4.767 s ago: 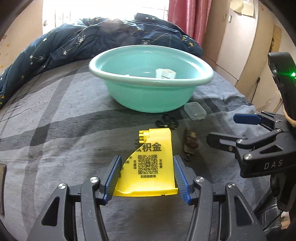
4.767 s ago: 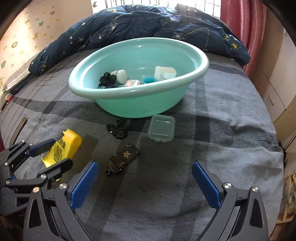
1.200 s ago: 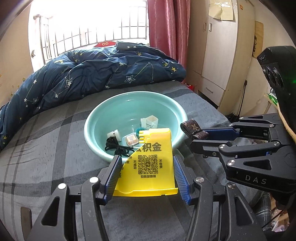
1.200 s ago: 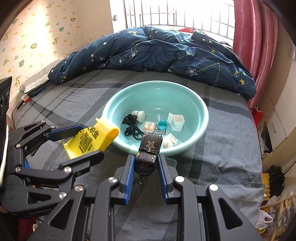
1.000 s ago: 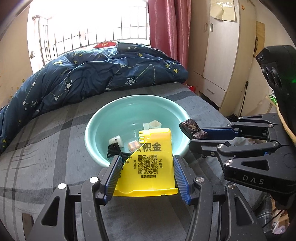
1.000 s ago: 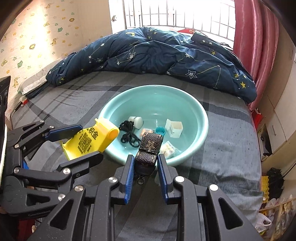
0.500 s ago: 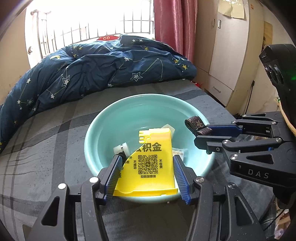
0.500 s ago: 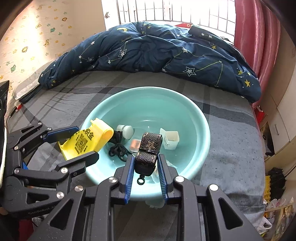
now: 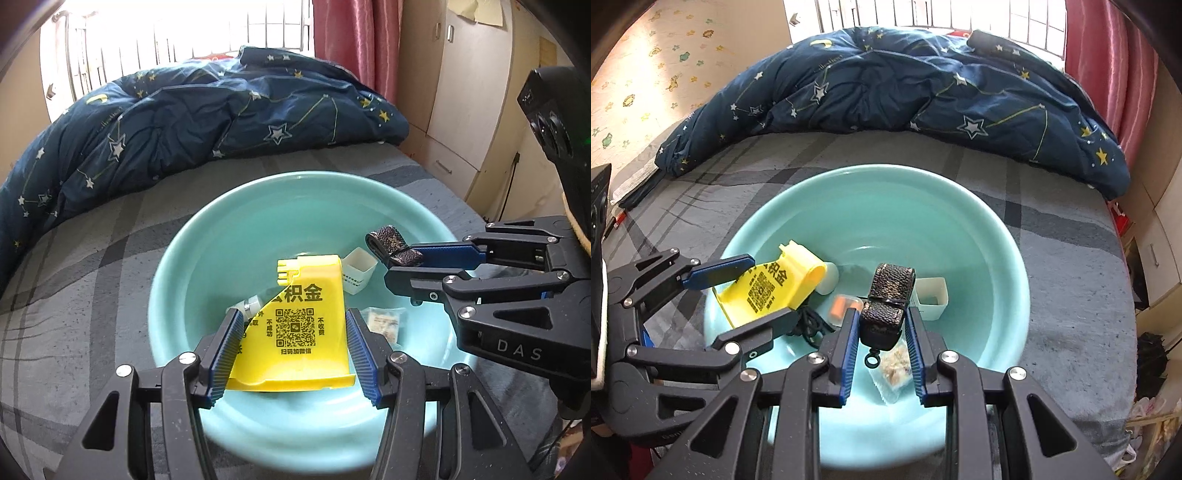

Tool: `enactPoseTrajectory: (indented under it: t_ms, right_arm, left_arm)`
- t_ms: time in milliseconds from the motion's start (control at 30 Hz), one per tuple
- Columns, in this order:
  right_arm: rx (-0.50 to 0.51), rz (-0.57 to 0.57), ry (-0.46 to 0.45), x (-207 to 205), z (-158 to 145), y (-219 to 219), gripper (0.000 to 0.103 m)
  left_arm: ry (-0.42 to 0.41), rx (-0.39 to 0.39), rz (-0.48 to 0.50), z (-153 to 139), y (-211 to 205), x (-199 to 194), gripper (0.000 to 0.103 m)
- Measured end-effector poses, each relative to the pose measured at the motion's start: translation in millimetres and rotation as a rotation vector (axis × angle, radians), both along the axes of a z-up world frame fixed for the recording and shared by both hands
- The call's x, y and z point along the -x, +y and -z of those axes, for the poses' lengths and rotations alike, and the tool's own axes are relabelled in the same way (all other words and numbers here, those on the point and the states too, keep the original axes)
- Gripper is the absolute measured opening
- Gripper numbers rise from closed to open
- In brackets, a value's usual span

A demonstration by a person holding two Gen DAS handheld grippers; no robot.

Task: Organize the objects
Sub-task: 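Open both grippers to drop the key fob and yellow card into the basin, then withdraw both grippers from the basin toward the earphones and clear box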

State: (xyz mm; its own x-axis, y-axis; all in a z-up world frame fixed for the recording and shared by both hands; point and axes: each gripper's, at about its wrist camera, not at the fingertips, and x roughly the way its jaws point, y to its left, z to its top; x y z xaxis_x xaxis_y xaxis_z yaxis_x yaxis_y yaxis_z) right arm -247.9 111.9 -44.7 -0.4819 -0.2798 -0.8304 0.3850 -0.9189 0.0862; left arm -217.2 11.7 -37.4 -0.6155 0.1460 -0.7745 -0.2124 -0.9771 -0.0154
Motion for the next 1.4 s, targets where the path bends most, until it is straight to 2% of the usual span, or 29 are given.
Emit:
enactPoseTrajectory:
  t_ms: [367, 700, 733, 767, 800, 833, 867, 933, 1067, 1167, 1400]
  right_arm:
    - [-0.008, 0.012, -0.048, 20.3, 26.5, 1.7, 0.026]
    - [0.004, 0.005, -0.052, 26.3, 30.3, 2.0, 0.028]
    - [0.008, 0.008, -0.046, 25.7, 29.2, 2.3, 0.030]
    - [0.016, 0.011, -0.040, 25.3, 27.2, 3.2, 0.037]
    - [0.022, 0.014, -0.037, 24.9, 25.3, 3.8, 0.042]
    - [0.027, 0.020, -0.031, 24.0, 23.0, 4.9, 0.054]
    - [0.027, 0.028, -0.022, 23.5, 20.9, 5.9, 0.063]
    - [0.018, 0.044, -0.006, 23.2, 17.6, 7.4, 0.076]
    - [0.008, 0.073, 0.010, 23.4, 13.5, 10.4, 0.094]
    - [0.005, 0.090, 0.018, 22.7, 10.9, 14.0, 0.101]
    - [0.008, 0.108, 0.045, 10.6, -2.1, 22.2, 0.103]
  left_arm:
    - [-0.045, 0.027, 0.002, 22.8, 2.9, 23.2, 0.061]
    - [-0.064, 0.056, 0.006, 31.8, 9.1, 30.3, 0.062]
    - [-0.063, 0.060, 0.004, 31.7, 9.4, 30.4, 0.065]
    - [-0.061, 0.068, 0.001, 31.3, 10.1, 30.2, 0.078]
    - [-0.058, 0.085, -0.006, 30.8, 10.9, 29.6, 0.087]
    - [-0.054, 0.100, -0.013, 30.0, 11.5, 28.9, 0.098]
    - [-0.047, 0.112, -0.018, 28.8, 12.9, 28.5, 0.100]
    - [-0.039, 0.115, -0.023, 25.9, 12.9, 26.5, 0.103]
    - [-0.029, 0.115, -0.035, 22.4, 12.0, 22.2, 0.103]
    - [-0.028, 0.117, -0.042, 21.5, 12.3, 19.2, 0.103]
    - [-0.011, 0.102, -0.060, 11.7, 8.9, 7.3, 0.103]
